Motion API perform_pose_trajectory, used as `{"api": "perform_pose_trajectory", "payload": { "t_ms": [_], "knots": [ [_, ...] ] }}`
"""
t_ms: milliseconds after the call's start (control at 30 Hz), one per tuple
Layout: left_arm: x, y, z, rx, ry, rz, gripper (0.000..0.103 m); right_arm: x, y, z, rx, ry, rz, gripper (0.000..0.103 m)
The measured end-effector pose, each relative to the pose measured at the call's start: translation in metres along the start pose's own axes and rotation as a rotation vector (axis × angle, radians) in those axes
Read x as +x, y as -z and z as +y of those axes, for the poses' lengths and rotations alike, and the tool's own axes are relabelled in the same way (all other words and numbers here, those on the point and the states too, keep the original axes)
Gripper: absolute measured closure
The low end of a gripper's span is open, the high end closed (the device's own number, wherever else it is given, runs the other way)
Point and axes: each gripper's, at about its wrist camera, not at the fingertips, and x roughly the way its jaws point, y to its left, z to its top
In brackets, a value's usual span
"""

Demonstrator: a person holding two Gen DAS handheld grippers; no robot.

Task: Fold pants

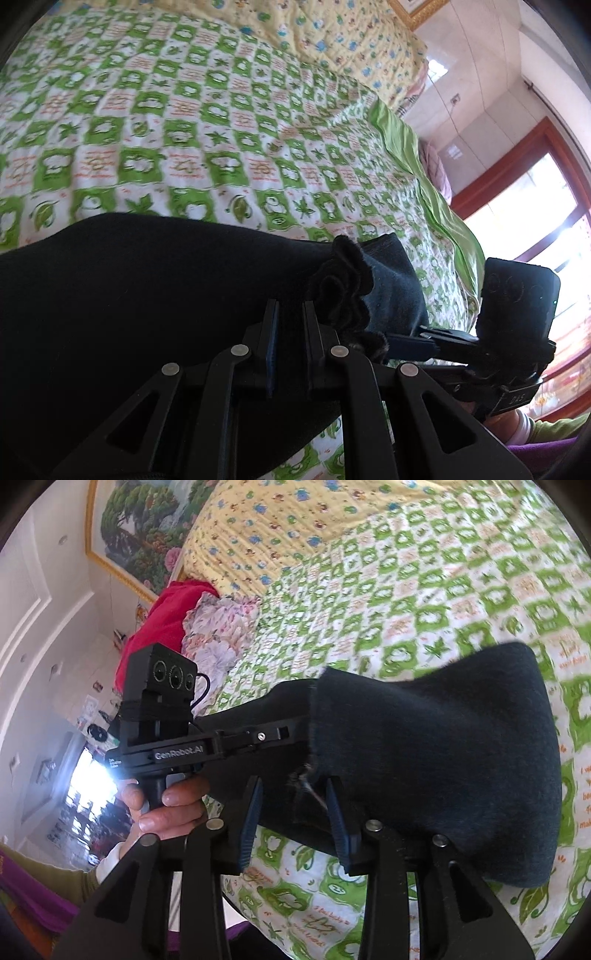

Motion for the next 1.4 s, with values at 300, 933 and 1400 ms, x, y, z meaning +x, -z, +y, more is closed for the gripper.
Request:
{"api": "perform_pose_trajectory", "payload": {
  "t_ms": [300, 933, 1400],
  "knots": [
    [-0.045, 0.036, 0.024, -0.147, -0.086, -0.104, 0.086, 0.003, -0.018, 0.021, -0.091, 0.022, -0.004, 0.066],
    [-0.145, 0.103, 0.074, -0.397, -0.245, -0.262, 0.084, 0.076, -0.046, 0.067, -0.204, -0.063, 0.105, 0.065],
    [-0.207, 0.152, 0.108, -0.565, -0.407, -0.373, 0.079, 0.129, -0.06, 0.114, -0.329, -0.111, 0.199, 0.054]
  ]
}}
